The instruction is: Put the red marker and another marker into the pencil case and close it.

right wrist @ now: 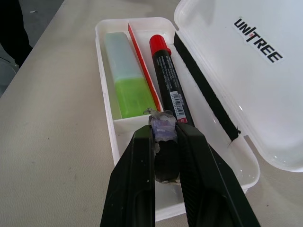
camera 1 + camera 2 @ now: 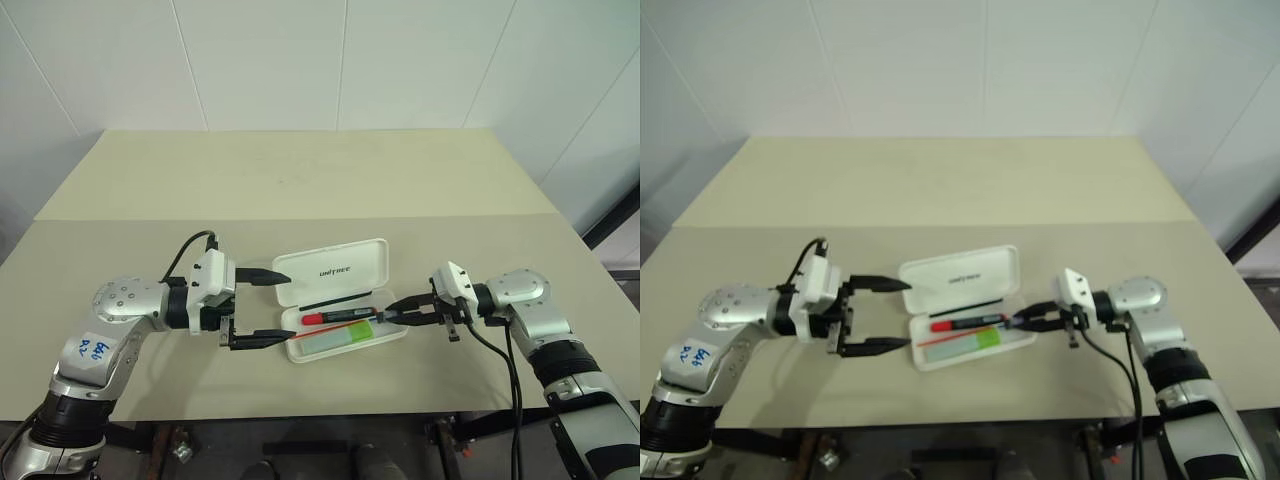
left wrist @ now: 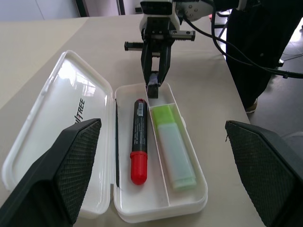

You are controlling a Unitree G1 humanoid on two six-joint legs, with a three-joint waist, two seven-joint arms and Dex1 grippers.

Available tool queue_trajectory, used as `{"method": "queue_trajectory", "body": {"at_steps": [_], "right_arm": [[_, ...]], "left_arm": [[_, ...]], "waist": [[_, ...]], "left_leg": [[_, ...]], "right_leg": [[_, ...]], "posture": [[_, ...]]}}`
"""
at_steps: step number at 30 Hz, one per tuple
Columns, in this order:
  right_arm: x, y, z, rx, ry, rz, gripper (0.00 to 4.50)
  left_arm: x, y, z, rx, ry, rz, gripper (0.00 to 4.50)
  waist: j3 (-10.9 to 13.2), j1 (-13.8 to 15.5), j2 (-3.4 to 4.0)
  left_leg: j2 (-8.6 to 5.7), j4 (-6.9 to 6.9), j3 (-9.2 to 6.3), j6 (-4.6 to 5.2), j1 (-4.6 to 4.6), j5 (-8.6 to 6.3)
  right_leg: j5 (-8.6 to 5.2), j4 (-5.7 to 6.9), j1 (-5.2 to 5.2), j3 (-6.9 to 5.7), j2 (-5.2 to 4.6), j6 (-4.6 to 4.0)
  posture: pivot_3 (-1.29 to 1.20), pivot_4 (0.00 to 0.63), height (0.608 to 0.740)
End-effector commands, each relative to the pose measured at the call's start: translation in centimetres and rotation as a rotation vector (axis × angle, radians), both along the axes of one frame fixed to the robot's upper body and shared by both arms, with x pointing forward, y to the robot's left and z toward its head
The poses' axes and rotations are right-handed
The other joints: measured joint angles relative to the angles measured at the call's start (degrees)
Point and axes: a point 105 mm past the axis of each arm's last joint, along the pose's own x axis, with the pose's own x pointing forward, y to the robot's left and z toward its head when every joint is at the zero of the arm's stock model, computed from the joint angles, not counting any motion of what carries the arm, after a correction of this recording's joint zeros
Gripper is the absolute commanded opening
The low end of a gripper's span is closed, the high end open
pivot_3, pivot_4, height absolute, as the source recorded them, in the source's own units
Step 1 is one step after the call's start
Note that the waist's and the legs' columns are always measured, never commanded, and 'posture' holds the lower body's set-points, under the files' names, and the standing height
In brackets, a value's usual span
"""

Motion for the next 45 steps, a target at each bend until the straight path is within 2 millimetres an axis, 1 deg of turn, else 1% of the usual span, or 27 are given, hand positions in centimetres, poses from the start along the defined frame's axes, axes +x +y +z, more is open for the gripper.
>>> {"method": "queue_trajectory", "body": {"at_steps": [1, 5, 6, 9, 13, 14, 16, 18, 22, 26, 29, 30, 32, 36, 39, 42, 45], "right_arm": [[-0.7, -0.3, 0.4, -0.024, -0.003, 0.072, 0.36], [-0.7, -0.2, 0.3, -0.023, 0.002, 0.076, 0.36], [-0.7, -0.2, 0.3, -0.024, 0.004, 0.076, 1.09], [-0.7, -0.2, 0.2, -0.024, 0.009, 0.074, 1.97], [-0.6, -0.2, 0.3, -0.015, -0.002, 0.068, 3.47], [-0.4, -0.2, 0.7, -0.008, -0.017, 0.066, 3.76], [0.1, -0.2, 1.7, 0.025, -0.046, 0.044, 4.48], [0.4, -0.2, 2.6, 0.051, -0.065, 0.032, 4.49], [0.1, -0.2, 3.8, 0.095, -0.077, 0.028, 4.49], [-0.4, -0.4, 5.3, 0.162, -0.094, -0.016, 4.49], [-1.2, -0.7, 6.8, 0.229, -0.106, -0.058, 4.49], [-1.7, -0.8, 7.5, 0.27, -0.07, -0.073, 4.49], [-2.7, -0.8, 8.4, 0.308, -0.062, -0.087, 4.49], [-4.0, -0.8, 8.7, 0.318, -0.078, -0.125, 4.49], [-4.3, -1.3, 8.5, 0.315, -0.096, -0.175, 4.49], [-4.2, -1.6, 8.2, 0.302, -0.124, -0.209, 4.5], [-4.4, -2.0, 7.7, 0.302, -0.128, -0.236, 4.5]], "left_arm": [[-0.2, 0.3, 1.0, -0.007, -0.04, 0.004, 4.5], [-0.2, 0.3, 1.1, -0.006, -0.043, 0.005, 4.5], [-0.2, 0.3, 1.1, -0.006, -0.044, 0.005, 4.5], [-0.2, 0.3, 1.1, -0.005, -0.045, 0.005, 4.5], [-0.1, 0.3, 1.1, -0.003, -0.046, 0.006, 4.5], [0.0, 0.3, 1.1, -0.003, -0.047, 0.007, 4.5], [0.1, 0.3, 1.0, -0.004, -0.048, 0.008, 4.5], [0.2, 0.3, 1.0, -0.004, -0.047, 0.008, 4.5], [0.2, 0.2, 1.1, -0.035, -0.042, -0.009, 4.5], [0.6, 0.9, 1.3, -0.046, -0.033, -0.004, 4.5], [1.2, 1.7, 1.3, -0.064, -0.022, 0.024, 4.5], [1.4, 2.1, 1.1, -0.068, -0.007, 0.037, 4.5], [1.6, 2.9, 0.6, -0.059, 0.012, 0.056, 4.5], [2.2, 3.5, -0.1, -0.052, 0.017, 0.08, 4.5], [2.4, 3.4, -0.2, -0.07, 0.015, 0.077, 4.5], [2.4, 3.2, -0.2, -0.103, 0.024, 0.065, 3.88], [2.5, 3.1, -0.3, -0.105, 0.019, 0.061, 2.9]], "waist": [[0.0, 0.0, 0.0], [0.0, 0.0, 0.0], [0.0, 0.0, 0.0], [0.0, 0.0, 0.0], [0.0, 0.0, 0.0], [0.0, 0.0, 0.0], [0.0, 0.0, 0.0], [0.0, -0.1, 0.01], [0.0, 0.0, 0.01], [0.0, 0.1, 0.01], [0.0, 0.2, 0.01], [0.0, 0.2, 0.02], [0.0, 0.2, 0.02], [0.0, 0.2, 0.02], [0.0, 0.3, 0.01], [0.0, 0.2, 0.01], [0.0, 0.3, 0.01]], "left_leg": [[0.0, 0.0, 0.0, 0.0, 0.0, 0.0], [0.0, 0.0, 0.0, 0.0, 0.0, 0.0], [0.0, 0.0, 0.0, 0.0, 0.0, 0.0], [0.0, 0.0, 0.0, 0.0, 0.0, 0.0], [0.0, 0.0, 0.0, 0.0, 0.0, 0.0], [0.0, 0.0, 0.0, 0.0, 0.0, 0.0], [0.0, 0.0, 0.0, 0.0, 0.0, 0.0], [0.0, 0.01, 0.01, 0.0, 0.0, 0.0], [0.0, 0.02, -0.02, 0.0, 0.01, 0.0], [0.0, 0.01, -0.02, 0.0, -0.02, 0.0], [0.0, 0.0, -0.03, -0.01, -0.02, 0.0], [0.0, 0.0, -0.03, 0.0, -0.02, 0.0], [-0.01, 0.01, -0.03, -0.01, -0.04, 0.0], [0.01, 0.01, -0.02, 0.0, -0.03, 0.0], [0.0, 0.02, -0.01, -0.01, -0.04, 0.0], [-0.02, 0.05, 0.06, -0.01, -0.05, 0.0], [-0.01, 0.05, 0.05, 0.0, -0.04, 0.0]], "right_leg": [[0.0, 0.0, 0.0, 0.0, 0.0, 0.0], [0.0, 0.01, 0.0, 0.0, 0.0, 0.0], [0.0, 0.01, 0.0, 0.0, 0.0, 0.0], [0.0, 0.02, 0.0, 0.0, 0.0, 0.0], [0.0, 0.02, 0.0, 0.0, 0.0, 0.0], [0.0, 0.02, 0.0, 0.0, 0.0, 0.0], [0.0, 0.02, 0.0, 0.0, 0.0, 0.0], [0.0, 0.03, 0.0, 0.0, 0.0, 0.0], [-0.01, 0.08, -0.01, -0.02, 0.01, -0.02], [-0.02, 0.09, -0.04, -0.02, 0.01, -0.03], [-0.04, 0.11, -0.07, -0.02, 0.0, -0.03], [-0.04, 0.12, -0.07, -0.02, 0.0, -0.04], [-0.06, 0.13, -0.09, -0.02, 0.0, -0.05], [-0.08, 0.2, -0.13, -0.02, 0.02, -0.08], [-0.11, 0.25, -0.17, -0.02, 0.02, -0.1], [-0.1, 0.25, -0.17, 0.03, 0.0, -0.08], [-0.11, 0.26, -0.17, 0.02, 0.01, -0.08]], "posture": [[0.0, 0.15, 0.74], [0.0, 0.15, 0.74], [0.0, 0.15, 0.74], [0.0, 0.15, 0.74], [0.0, 0.15, 0.74], [0.0, 0.15, 0.74], [0.0, 0.15, 0.74], [0.0, 0.15, 0.74], [0.0, 0.15, 0.74], [0.0, 0.15, 0.74], [0.0, 0.15, 0.74], [0.0, 0.15, 0.74], [0.0, 0.15, 0.74], [0.0, 0.15, 0.74], [0.0, 0.15, 0.74], [0.0, 0.15, 0.74], [0.0, 0.15, 0.74]]}}
